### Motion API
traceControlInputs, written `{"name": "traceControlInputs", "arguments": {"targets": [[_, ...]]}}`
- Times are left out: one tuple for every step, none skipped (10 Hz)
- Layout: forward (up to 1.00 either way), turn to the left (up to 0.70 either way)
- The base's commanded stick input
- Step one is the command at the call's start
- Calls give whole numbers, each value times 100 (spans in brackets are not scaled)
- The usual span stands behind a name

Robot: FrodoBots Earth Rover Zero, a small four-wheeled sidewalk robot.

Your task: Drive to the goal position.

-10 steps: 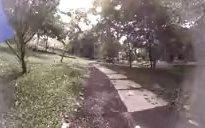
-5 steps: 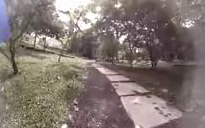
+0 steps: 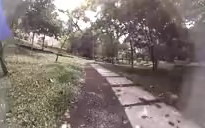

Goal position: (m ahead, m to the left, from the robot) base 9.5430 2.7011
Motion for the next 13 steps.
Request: {"name": "traceControlInputs", "arguments": {"targets": [[70,0],[70,0],[70,0],[70,0],[70,0],[70,0],[70,0],[70,23],[70,7],[70,0],[70,0],[70,17],[70,35]]}}
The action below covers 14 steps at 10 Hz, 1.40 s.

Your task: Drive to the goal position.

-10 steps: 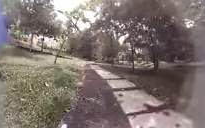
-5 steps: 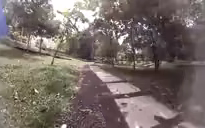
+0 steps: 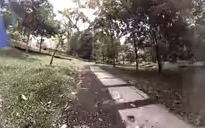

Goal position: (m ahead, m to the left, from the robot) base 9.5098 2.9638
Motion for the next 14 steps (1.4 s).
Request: {"name": "traceControlInputs", "arguments": {"targets": [[70,11],[70,0],[70,0],[70,16],[70,35],[70,33],[70,12],[70,0],[70,0],[70,0],[70,16],[70,14],[70,0],[70,0]]}}
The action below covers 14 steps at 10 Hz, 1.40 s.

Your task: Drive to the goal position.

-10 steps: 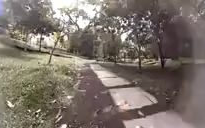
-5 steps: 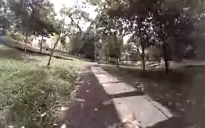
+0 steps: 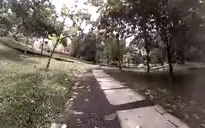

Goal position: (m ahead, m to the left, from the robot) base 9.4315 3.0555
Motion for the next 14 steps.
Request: {"name": "traceControlInputs", "arguments": {"targets": [[70,0],[70,0],[70,2],[70,34],[70,14],[70,0],[70,0],[70,19],[70,26],[70,6],[70,0],[70,4],[70,35],[70,6]]}}
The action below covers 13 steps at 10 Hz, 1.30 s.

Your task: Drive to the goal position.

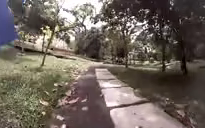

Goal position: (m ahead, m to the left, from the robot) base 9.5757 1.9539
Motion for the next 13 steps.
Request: {"name": "traceControlInputs", "arguments": {"targets": [[70,0],[70,0],[70,18],[70,7],[70,0],[70,0],[70,0],[70,32],[70,6],[70,0],[70,0],[70,0],[70,32]]}}
